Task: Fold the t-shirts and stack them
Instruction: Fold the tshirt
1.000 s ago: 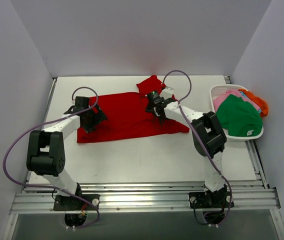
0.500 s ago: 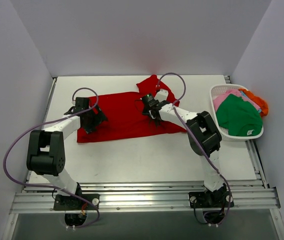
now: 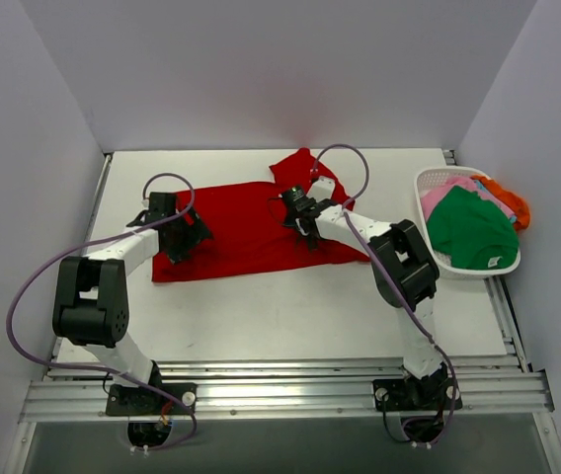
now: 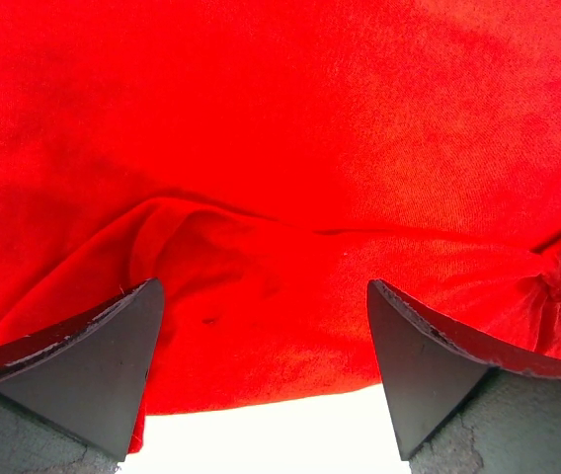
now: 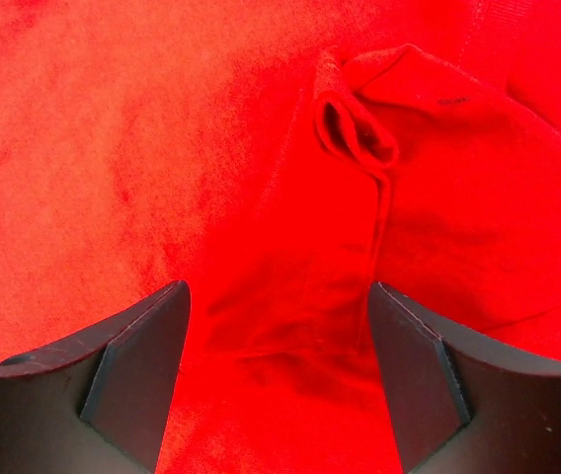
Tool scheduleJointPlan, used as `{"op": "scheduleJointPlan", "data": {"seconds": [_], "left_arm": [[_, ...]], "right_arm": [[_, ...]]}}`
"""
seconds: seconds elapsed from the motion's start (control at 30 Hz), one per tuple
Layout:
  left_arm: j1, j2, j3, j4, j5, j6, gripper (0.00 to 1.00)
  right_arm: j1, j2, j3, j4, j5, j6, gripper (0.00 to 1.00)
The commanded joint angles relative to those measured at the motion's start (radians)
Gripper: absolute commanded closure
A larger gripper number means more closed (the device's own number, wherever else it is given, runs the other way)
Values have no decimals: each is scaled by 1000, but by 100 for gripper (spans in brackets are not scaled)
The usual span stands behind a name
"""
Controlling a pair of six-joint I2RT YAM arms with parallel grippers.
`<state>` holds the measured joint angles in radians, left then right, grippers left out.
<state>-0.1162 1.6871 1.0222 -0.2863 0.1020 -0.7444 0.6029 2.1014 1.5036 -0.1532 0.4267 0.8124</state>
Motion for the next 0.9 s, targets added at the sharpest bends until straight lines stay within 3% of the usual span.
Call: {"op": "scheduleJointPlan", "data": {"seconds": [0.0, 0.27, 0.67, 0.73, 0.83, 0.87], "left_arm": [[7, 11, 9, 39, -8, 16, 7], [6, 19, 9, 42, -5, 16, 8], [6, 34, 7, 50, -7, 17, 8], [6, 36, 7, 50, -7, 17, 8], [6, 39, 7, 50, -7, 19, 8], [4, 42, 7, 53, -7, 17, 8]], "right_arm": [[-2, -72, -20, -28, 38, 16, 32], [1, -58, -34, -6, 23, 25, 34], [3, -37, -26, 12, 11, 18, 55], [3, -35, -25, 14, 7, 14, 62], [3, -29, -23, 20, 1, 10, 82], [3, -27, -23, 20, -5, 8, 95]]}}
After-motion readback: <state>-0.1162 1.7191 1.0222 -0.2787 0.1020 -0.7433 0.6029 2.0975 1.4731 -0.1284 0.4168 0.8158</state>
